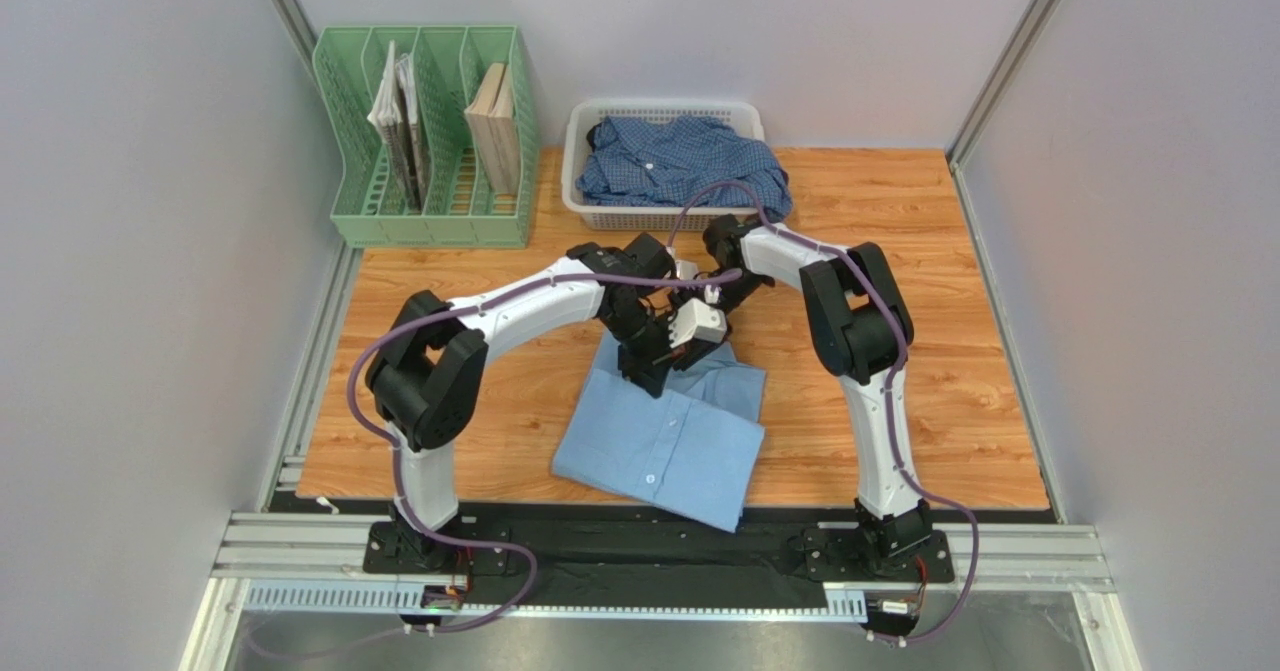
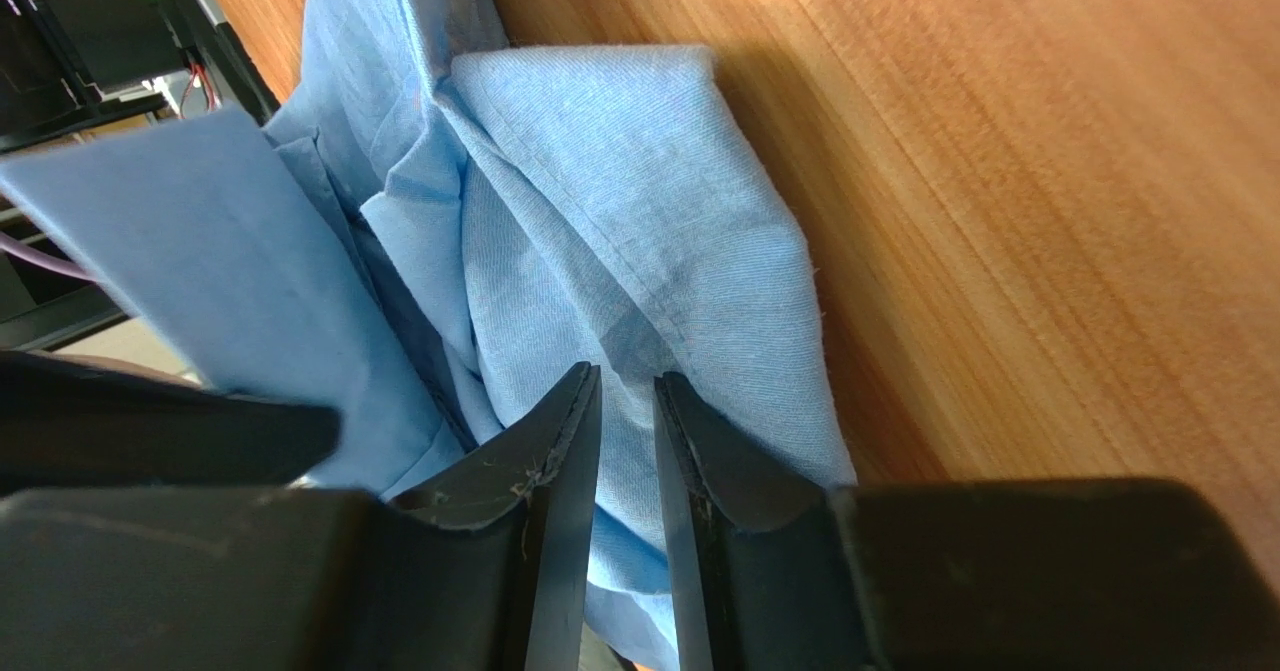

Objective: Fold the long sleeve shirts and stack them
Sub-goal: Fold the shirt

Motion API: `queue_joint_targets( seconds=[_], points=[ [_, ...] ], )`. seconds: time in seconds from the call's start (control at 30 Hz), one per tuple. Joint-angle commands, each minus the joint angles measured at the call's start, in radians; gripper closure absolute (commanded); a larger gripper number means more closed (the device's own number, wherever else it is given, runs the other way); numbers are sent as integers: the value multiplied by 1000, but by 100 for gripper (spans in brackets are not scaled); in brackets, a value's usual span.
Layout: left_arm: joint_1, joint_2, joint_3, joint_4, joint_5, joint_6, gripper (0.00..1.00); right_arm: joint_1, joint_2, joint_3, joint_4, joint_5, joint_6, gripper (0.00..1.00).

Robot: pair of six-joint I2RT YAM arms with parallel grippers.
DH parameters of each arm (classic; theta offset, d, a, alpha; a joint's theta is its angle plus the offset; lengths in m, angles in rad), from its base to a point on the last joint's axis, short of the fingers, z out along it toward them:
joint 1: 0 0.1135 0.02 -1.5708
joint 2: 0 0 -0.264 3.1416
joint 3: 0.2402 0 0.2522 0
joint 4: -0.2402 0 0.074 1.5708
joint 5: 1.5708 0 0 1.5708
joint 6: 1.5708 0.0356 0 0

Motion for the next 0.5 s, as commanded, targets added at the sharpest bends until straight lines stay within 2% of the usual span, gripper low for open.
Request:
queue_joint_targets(
  seconds=[0.0, 0.47],
  points=[
    [31, 3, 88, -4, 10, 9, 100, 3, 9, -26, 22, 60, -53, 72],
    [106, 86, 214, 64, -83, 46, 100, 3, 6, -9, -15, 49, -86, 72]
  ],
)
